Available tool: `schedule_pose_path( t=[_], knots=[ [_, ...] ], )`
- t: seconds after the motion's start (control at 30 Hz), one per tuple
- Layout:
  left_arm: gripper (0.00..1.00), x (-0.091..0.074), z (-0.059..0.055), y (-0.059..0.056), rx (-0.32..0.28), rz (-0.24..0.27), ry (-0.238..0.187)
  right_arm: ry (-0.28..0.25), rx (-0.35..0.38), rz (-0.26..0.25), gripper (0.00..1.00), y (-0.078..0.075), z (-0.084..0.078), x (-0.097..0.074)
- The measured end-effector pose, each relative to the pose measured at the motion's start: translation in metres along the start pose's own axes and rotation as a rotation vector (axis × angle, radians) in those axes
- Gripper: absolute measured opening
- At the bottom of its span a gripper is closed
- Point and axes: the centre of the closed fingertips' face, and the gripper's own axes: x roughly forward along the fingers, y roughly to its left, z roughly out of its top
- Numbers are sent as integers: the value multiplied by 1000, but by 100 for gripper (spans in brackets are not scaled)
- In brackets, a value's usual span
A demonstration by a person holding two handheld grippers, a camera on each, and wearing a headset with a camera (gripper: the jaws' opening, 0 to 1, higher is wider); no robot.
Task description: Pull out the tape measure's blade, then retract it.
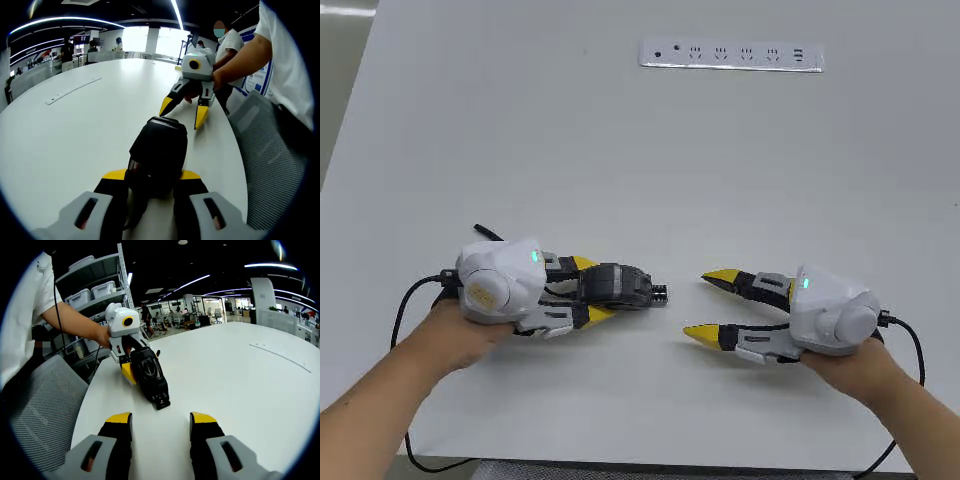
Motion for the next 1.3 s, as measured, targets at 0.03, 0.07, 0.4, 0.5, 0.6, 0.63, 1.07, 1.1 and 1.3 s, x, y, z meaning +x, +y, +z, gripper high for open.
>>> schedule_pose_path(
  t=[0.03,0.07,0.4,0.5,0.6,0.63,1.07,1.1,1.3],
  knots=[
    [31,0,0,0,2,1,1,-2,1,2,46,0,0,1],
    [31,0,0,0,5,1,2,-1,-1,3,46,0,0,1],
    [30,0,-2,2,27,-1,21,-3,-16,30,45,1,2,13],
    [30,0,-2,2,25,-3,25,-1,-27,35,44,1,2,17],
    [30,1,-2,1,24,-8,31,5,-35,47,43,0,0,22],
    [30,1,-3,2,23,-9,34,6,-38,52,43,1,0,23],
    [30,1,-3,2,28,-17,44,12,-92,87,38,1,-1,35],
    [30,1,-3,2,29,-16,45,11,-92,89,38,1,0,35],
    [30,1,-3,2,26,-16,46,18,-143,106,36,2,1,39]
  ],
)
